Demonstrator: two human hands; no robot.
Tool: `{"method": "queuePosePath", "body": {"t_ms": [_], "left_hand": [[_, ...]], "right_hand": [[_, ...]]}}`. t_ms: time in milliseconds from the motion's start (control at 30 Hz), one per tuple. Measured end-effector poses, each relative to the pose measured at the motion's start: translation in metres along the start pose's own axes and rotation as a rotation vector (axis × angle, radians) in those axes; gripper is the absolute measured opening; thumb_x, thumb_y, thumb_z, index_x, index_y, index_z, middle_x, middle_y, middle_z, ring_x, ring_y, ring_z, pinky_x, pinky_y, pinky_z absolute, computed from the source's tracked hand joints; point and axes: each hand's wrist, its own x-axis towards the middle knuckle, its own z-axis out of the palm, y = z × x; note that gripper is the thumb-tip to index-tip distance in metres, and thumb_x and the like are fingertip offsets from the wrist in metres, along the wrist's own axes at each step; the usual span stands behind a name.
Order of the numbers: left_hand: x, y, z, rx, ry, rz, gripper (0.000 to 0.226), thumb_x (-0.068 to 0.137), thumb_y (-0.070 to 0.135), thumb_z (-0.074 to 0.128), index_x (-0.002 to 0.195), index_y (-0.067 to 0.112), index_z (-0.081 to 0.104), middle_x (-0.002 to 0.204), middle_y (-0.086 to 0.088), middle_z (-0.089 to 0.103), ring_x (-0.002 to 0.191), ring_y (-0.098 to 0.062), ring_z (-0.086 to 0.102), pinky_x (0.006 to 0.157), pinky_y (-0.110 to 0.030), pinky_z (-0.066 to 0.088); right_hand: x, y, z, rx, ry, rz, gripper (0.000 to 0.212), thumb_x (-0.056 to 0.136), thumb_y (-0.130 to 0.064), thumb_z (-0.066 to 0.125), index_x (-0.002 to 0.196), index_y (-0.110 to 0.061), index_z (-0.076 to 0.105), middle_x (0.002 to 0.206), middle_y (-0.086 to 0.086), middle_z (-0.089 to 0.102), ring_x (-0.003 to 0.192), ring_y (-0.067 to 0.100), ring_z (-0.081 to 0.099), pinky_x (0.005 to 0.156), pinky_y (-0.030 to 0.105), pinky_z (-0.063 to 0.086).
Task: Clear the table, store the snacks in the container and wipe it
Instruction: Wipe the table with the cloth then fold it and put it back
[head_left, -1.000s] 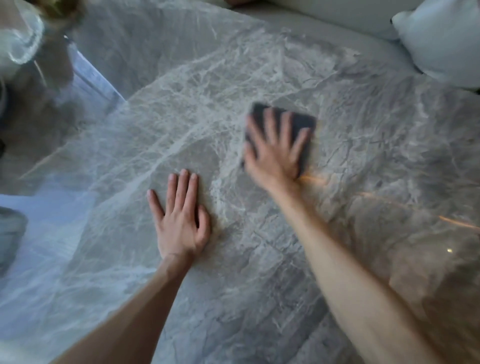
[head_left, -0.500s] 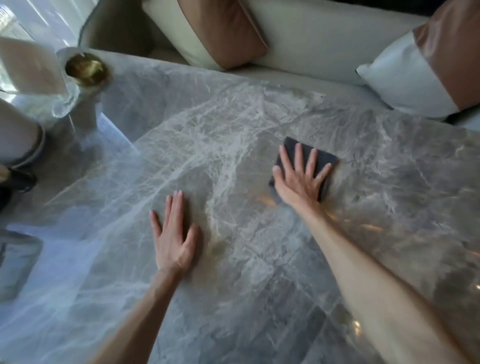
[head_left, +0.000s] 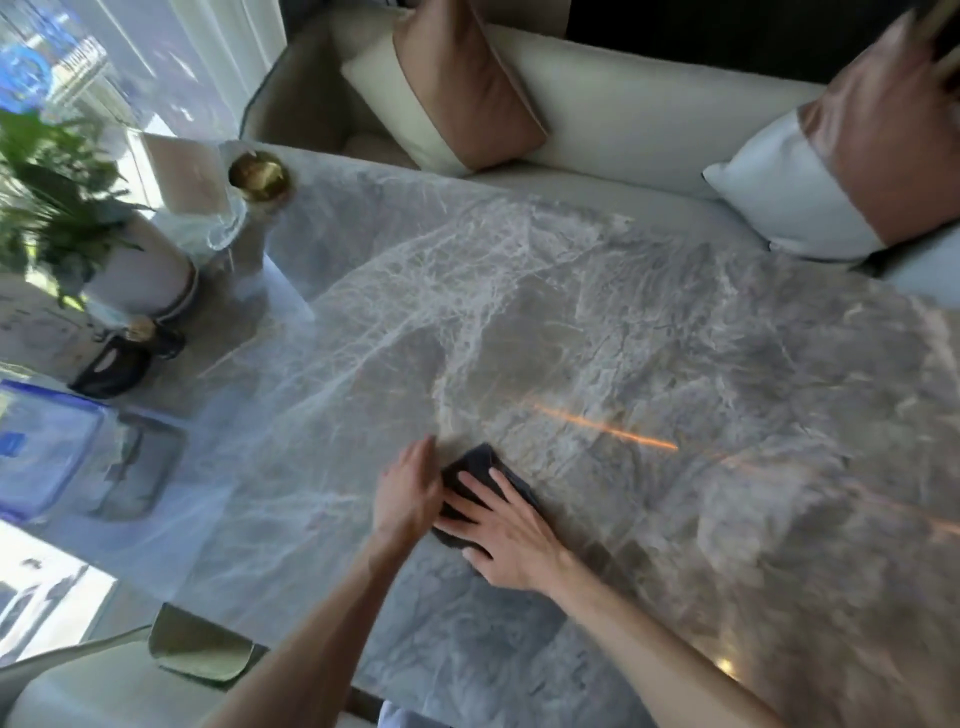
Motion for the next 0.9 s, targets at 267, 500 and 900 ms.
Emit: {"method": "queuePosePath", "body": {"t_ms": [267,500,900], "left_hand": [[0.004,0.012,-0.002,0.155,-0.079,0.001,0.029,0.082,0.031,0.066,0.106,0.015,0.062,0.105,-0.010,0.060,0.104,-0.032,0.052,0.087,-0.039,0.040],[-0.004,0.009,-0.010,0.056,-0.131,-0.161,0.013,0.080,0.014,0.064,0.091,0.008,0.060,0.101,-0.014,0.063,0.093,-0.032,0.058,0.079,-0.039,0.047],[0.033,0.033,0.002,0.202,-0.120,0.185,0.026,0.086,0.004,0.044,0.110,0.009,0.053,0.113,-0.014,0.054,0.104,-0.034,0.050,0.089,-0.041,0.041]], "right_hand": [[-0.030,-0.024,-0.008,0.320,0.542,0.793,0.029,0.085,-0.030,0.062,0.113,-0.026,0.064,0.107,-0.002,0.064,0.095,0.023,0.060,0.084,0.034,0.049],[-0.012,-0.038,-0.010,0.462,0.437,1.054,0.043,0.073,-0.018,0.077,0.107,-0.033,0.055,0.099,0.000,0.054,0.090,0.021,0.054,0.074,0.032,0.049],[0.001,-0.020,-0.011,0.286,0.655,1.262,0.029,0.074,-0.006,0.075,0.094,-0.027,0.068,0.081,0.006,0.058,0.073,0.030,0.058,0.062,0.037,0.048]]}}
